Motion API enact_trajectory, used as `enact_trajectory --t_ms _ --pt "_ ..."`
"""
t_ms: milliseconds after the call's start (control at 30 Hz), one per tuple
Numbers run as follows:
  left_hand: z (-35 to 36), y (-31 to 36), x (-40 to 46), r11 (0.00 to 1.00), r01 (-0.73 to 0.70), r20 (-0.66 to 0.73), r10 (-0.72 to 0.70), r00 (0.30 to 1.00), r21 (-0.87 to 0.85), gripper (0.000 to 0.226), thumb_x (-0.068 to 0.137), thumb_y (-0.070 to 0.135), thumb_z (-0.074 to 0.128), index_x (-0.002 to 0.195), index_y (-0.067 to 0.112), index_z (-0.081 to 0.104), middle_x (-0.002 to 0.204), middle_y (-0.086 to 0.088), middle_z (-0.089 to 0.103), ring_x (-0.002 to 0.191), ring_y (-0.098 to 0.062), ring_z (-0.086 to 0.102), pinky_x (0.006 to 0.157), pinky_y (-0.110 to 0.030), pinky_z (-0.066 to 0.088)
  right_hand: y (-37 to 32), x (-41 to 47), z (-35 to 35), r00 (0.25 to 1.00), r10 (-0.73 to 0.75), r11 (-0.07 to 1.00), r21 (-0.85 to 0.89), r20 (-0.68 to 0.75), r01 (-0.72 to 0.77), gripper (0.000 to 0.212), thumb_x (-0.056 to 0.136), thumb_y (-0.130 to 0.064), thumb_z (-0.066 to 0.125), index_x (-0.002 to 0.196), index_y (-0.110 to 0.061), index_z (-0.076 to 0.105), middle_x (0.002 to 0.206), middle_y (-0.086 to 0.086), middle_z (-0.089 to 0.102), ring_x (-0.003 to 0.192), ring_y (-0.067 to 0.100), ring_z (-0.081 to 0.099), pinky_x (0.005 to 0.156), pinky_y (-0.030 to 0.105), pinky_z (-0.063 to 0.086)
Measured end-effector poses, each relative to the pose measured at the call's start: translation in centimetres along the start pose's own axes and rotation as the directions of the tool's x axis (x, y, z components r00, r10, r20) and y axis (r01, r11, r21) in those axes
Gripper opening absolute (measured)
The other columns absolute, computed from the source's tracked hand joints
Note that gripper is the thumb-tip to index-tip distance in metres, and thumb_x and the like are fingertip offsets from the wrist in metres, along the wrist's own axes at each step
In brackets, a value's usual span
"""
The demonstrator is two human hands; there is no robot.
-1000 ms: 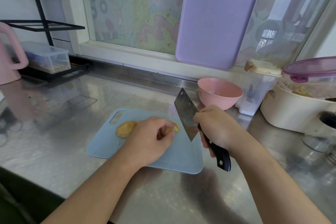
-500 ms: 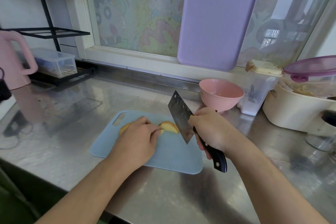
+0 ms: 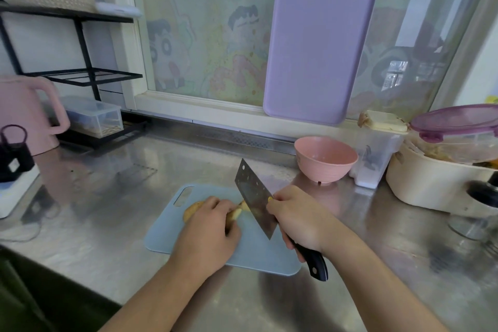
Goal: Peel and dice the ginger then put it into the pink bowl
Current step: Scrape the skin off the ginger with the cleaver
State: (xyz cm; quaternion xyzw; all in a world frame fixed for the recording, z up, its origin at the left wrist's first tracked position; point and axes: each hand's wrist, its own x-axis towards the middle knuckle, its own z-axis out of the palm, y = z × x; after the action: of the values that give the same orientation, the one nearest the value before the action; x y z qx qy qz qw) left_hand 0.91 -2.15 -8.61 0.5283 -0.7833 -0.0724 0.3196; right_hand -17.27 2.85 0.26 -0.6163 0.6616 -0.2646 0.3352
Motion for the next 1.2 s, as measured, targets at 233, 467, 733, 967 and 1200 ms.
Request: enact_trajectory --t_ms 233,467,733,967,1200 --pt "0.0 0.1 0.0 0.997 0.064 -0.048 -0.062 0.997 0.039 0.012 0.094 0.032 0.058 0.104 0.026 0.061 0.099 0.01 0.054 0.09 -0.015 0.057 0.076 -0.034 0.053 -0.6 -0.5 0.4 1.0 -0.025 0.998 -0.053 -0.015 0.024 0.02 0.093 -0.023 0.042 0.079 -0.01 0.048 0.048 0.014 0.052 0.027 0.024 0.04 0.038 0.027 0.04" --pt "-0.3 0.2 0.0 0.993 0.1 -0.075 -0.096 0.993 0.061 0.016 0.096 0.037 0.055 0.106 0.026 0.061 0.1 0.008 0.055 0.089 -0.016 0.059 0.074 -0.034 0.054 -0.5 -0.4 1.1 1.0 -0.019 0.992 -0.122 0.004 0.019 0.02 0.09 -0.019 0.041 0.072 -0.011 0.044 0.048 0.014 0.053 0.027 0.025 0.043 0.037 0.024 0.039" --pt "-0.9 -0.2 -0.3 0.997 0.047 0.004 -0.047 0.999 -0.067 0.017 0.088 0.039 0.063 0.105 0.034 0.065 0.097 0.018 0.051 0.087 -0.007 0.056 0.077 -0.023 0.049 -0.1 0.2 1.2 0.999 -0.026 0.977 -0.214 -0.047 0.015 0.022 0.09 -0.019 0.039 0.071 -0.009 0.046 0.051 0.011 0.056 0.026 0.021 0.047 0.039 0.022 0.038" --pt "-0.6 -0.8 -0.1 0.999 0.004 -0.011 -0.004 1.0 -0.041 0.024 0.094 0.038 0.064 0.117 0.033 0.066 0.097 0.02 0.053 0.092 -0.007 0.052 0.08 -0.018 0.039 0.0 0.3 1.5 1.0 -0.002 0.983 -0.185 0.01 0.004 0.02 0.09 -0.019 0.039 0.073 -0.01 0.045 0.048 0.015 0.056 0.027 0.025 0.044 0.038 0.023 0.039" --pt "-0.5 -0.7 0.0 0.984 0.045 0.02 -0.042 0.999 -0.173 0.027 0.09 0.039 0.075 0.117 0.035 0.07 0.092 0.019 0.059 0.084 -0.003 0.058 0.075 -0.016 0.044 0.1 0.5 1.4 1.0 0.01 0.988 -0.151 0.019 -0.007 0.02 0.088 -0.017 0.04 0.071 -0.01 0.046 0.045 0.016 0.055 0.028 0.027 0.044 0.038 0.023 0.039"
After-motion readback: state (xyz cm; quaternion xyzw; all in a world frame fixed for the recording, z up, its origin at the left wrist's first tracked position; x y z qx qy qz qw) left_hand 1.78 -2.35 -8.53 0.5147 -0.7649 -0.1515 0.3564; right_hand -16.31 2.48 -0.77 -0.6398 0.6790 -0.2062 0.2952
